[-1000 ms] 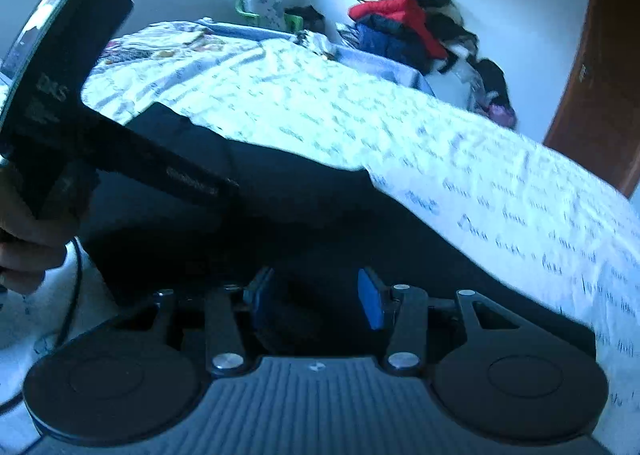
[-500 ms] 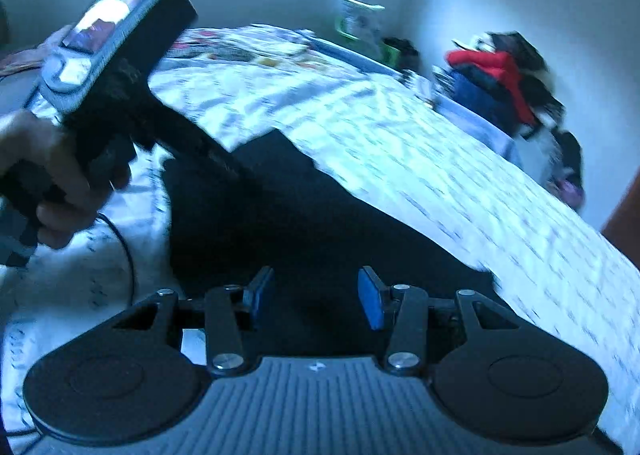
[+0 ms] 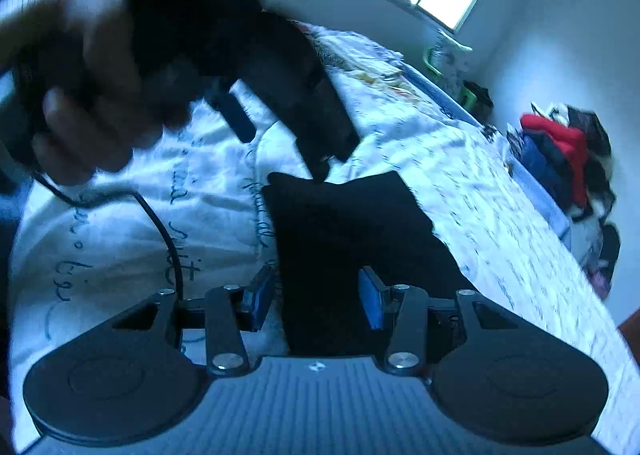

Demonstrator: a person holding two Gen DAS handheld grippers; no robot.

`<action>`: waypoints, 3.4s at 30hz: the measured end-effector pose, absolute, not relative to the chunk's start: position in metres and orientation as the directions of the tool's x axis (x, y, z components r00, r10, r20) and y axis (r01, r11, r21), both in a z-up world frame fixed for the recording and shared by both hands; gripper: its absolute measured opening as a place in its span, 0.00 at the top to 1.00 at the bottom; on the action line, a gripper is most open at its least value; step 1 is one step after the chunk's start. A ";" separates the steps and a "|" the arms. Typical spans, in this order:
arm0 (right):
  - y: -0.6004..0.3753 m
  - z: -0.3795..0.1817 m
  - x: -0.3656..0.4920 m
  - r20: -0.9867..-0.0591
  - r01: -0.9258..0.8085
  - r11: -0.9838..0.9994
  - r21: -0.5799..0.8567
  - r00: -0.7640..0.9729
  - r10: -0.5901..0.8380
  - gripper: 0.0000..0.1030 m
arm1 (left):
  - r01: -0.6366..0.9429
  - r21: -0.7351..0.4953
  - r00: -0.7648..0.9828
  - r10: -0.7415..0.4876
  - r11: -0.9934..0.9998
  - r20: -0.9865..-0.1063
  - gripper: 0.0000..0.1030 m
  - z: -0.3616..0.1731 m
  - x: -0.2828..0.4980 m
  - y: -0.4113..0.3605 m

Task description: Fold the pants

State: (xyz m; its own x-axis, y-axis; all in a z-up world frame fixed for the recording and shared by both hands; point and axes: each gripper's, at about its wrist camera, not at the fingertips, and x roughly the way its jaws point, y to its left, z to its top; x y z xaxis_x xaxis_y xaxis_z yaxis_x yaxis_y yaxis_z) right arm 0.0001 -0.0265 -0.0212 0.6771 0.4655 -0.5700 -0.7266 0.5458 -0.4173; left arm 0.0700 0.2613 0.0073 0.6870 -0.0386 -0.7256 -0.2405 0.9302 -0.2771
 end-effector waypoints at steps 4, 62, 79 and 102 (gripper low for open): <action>-0.003 -0.044 -0.003 -0.551 -0.685 0.476 -0.551 0.727 0.409 0.56 | -0.229 -0.392 0.661 -0.154 0.891 -0.735 0.21 -0.002 0.071 0.272; -0.098 0.004 0.113 -0.487 -0.585 0.772 0.250 0.613 0.622 0.85 | -0.081 -0.347 0.810 -0.141 0.934 -0.569 0.77 0.029 0.089 0.158; -0.203 0.038 0.049 -0.335 -0.416 0.846 0.334 0.786 0.519 0.85 | 0.144 -0.247 0.863 -0.244 0.958 -0.442 0.76 0.075 0.043 0.037; -0.303 0.039 0.002 -0.271 -0.195 0.919 0.343 0.916 0.296 0.85 | 0.406 -0.123 0.806 -0.418 0.906 -0.419 0.70 0.072 0.028 -0.094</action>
